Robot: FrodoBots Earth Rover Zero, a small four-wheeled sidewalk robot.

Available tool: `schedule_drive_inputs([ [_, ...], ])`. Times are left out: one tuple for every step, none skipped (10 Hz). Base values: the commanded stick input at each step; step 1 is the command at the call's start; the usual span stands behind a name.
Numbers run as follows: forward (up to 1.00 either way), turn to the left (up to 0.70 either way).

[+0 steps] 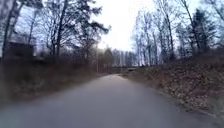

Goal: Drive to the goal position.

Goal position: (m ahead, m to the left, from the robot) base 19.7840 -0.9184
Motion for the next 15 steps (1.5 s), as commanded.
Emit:
schedule_drive_inputs([
  [1.00, 0.00],
  [1.00, 0.00],
  [1.00, 0.00],
  [1.00, 0.00],
  [1.00, 0.00],
  [1.00, 0.00],
  [1.00, 0.00],
  [1.00, 0.00],
  [1.00, 0.00],
  [1.00, 0.00],
  [1.00, 0.00],
  [1.00, 0.00],
  [1.00, 0.00],
  [1.00, 0.00],
  [1.00, 0.00],
])
